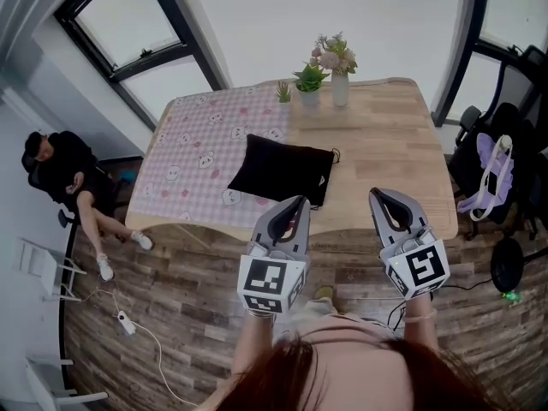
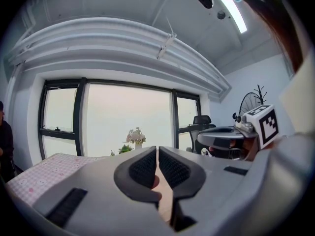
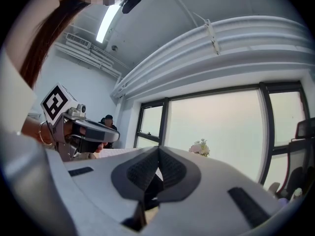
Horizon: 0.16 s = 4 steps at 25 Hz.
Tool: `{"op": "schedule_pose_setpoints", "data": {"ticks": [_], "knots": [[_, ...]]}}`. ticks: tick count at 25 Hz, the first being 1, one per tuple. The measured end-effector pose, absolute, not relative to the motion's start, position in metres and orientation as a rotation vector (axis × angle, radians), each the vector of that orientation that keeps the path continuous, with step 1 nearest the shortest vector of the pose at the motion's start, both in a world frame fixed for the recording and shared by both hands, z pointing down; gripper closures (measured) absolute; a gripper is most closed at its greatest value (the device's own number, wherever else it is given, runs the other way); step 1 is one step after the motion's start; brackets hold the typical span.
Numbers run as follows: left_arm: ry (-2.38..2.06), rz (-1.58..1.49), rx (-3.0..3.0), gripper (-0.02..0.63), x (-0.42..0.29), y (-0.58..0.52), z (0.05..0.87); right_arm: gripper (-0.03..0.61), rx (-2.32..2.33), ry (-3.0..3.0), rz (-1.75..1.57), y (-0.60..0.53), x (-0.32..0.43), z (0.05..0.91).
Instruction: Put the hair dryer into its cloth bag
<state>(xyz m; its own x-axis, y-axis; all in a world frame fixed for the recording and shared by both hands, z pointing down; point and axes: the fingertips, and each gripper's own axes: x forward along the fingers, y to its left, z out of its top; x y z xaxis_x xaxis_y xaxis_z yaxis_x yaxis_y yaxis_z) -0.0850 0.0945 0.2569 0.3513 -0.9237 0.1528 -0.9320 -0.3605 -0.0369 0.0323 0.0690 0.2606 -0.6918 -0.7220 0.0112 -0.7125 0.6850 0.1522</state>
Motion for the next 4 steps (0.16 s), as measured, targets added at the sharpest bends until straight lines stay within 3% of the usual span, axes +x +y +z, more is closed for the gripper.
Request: {"op": "schedule_pose_setpoints", "data": {"ticks": [4], "knots": [[-1.729,0.223,2.547,0.594,-0.0921,0.0875,0.2569,0.578,1.205,-2.816,-0.221,0.0615,0.0231,0.2601]]}}
